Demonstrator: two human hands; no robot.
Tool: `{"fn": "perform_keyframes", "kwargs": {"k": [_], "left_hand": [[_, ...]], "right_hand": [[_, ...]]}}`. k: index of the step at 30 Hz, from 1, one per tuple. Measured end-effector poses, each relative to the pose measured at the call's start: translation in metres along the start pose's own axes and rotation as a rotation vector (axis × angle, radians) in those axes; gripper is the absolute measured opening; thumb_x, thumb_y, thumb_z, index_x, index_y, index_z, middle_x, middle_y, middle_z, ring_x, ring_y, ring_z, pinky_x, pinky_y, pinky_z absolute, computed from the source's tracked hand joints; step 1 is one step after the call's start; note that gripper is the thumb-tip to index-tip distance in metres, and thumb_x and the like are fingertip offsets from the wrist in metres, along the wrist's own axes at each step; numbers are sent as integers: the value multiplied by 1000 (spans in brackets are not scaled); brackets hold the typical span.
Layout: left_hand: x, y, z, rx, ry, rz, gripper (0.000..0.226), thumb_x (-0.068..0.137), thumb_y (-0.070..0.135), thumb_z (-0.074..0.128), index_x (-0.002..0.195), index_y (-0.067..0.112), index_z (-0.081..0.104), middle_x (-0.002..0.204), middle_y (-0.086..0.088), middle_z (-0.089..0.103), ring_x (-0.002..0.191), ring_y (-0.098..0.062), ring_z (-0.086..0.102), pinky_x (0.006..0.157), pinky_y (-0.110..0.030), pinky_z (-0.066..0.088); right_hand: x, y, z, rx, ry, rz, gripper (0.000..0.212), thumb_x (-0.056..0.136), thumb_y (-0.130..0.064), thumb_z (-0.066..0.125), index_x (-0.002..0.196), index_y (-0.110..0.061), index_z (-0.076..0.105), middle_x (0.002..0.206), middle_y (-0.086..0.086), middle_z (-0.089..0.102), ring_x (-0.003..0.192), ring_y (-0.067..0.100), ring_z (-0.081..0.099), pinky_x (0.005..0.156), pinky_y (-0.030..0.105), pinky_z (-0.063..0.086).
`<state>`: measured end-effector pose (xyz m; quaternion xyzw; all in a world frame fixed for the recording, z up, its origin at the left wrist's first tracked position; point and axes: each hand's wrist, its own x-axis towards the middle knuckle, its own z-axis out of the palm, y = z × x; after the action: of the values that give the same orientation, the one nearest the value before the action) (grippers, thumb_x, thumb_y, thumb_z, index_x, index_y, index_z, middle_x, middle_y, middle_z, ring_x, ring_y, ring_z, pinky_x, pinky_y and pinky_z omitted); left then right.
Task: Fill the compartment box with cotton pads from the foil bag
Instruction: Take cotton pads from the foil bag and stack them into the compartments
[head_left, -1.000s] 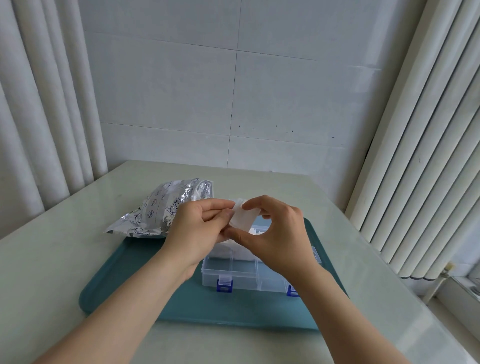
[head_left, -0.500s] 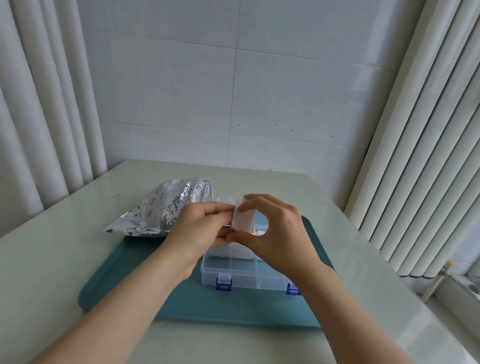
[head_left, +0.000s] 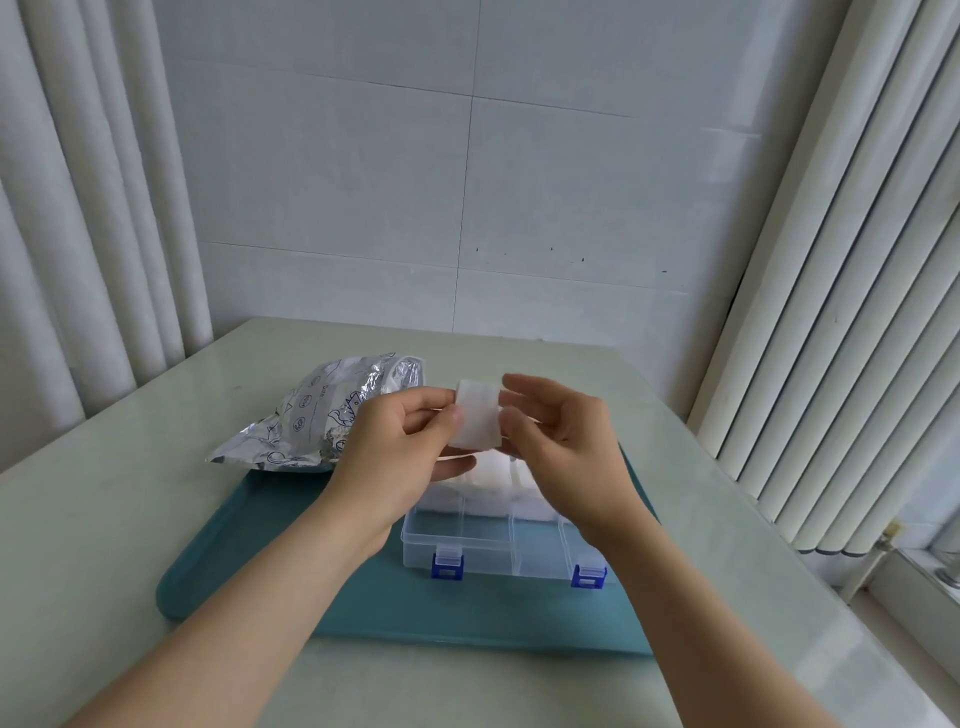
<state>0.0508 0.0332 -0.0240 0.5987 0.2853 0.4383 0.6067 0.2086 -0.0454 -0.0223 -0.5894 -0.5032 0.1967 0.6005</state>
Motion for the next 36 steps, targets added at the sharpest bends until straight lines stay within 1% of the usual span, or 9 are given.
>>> {"fn": "perform_keyframes", "kwargs": {"k": [3,6,11,17,20,26,28,31,36], "left_hand": [[0,-1,-1,-32,19,14,20,106,8,61,105,24,73,99,-1,82,92,-21,80,77,-29,65],[1,-3,-2,-27,22,23,20,107,8,59,110,22,74,103,-2,82,94,-18,80,81,-25,63],[0,-5,-1,-55,42,18,20,106,8,60,110,21,74,106,-3,82,98,-20,80,87,-29,64],[-2,-3,2,-160,34,-44,15,105,6,62,109,15,74,100,-6,82,95,-21,80,78,-24,64],[-1,-2,1,-136,47,-22,13,104,7,65,103,17,73,98,-5,82,93,-22,81,77,-23,63],[3,-12,-2,193,34,152,15,105,15,64,112,16,77,95,2,82,89,-13,80,82,-30,65],[6,-18,-4,491,30,320,14,104,16,66,107,22,79,95,13,80,91,-1,75,83,-22,61],[3,-22,-3,784,-67,410,18,104,21,64,112,28,78,110,20,76,102,5,66,90,-6,47],[0,-32,-1,1008,-309,442,21,107,29,55,116,28,74,117,14,71,112,-8,62,102,-30,48]], "right_hand": [[1,-4,-4,107,11,99,14,100,-6,67,104,-7,81,93,10,80,85,24,78,75,40,66],[-1,-5,-5,121,-7,133,9,97,-7,73,96,-6,82,82,14,77,70,25,71,71,40,66],[-3,-6,-3,167,-31,166,7,95,-6,76,100,-3,80,85,19,78,74,29,76,75,36,65],[-3,-6,-1,284,-54,233,27,93,-9,78,119,-4,71,93,22,79,85,33,78,82,37,65],[-2,-6,-4,267,-88,233,21,94,-21,78,110,-7,79,92,17,78,80,24,73,80,33,63],[2,-4,-11,51,30,223,11,96,-20,76,93,-11,82,70,7,74,60,14,61,66,31,54],[7,0,-17,-65,172,253,3,93,-23,79,94,-20,79,73,1,76,61,14,63,63,30,52],[12,6,-30,-260,259,299,18,90,-22,81,104,-27,71,79,-3,76,64,10,65,56,20,45],[13,8,-36,-511,92,311,7,86,-22,85,90,-22,79,75,-2,76,60,9,64,46,12,40]]}}
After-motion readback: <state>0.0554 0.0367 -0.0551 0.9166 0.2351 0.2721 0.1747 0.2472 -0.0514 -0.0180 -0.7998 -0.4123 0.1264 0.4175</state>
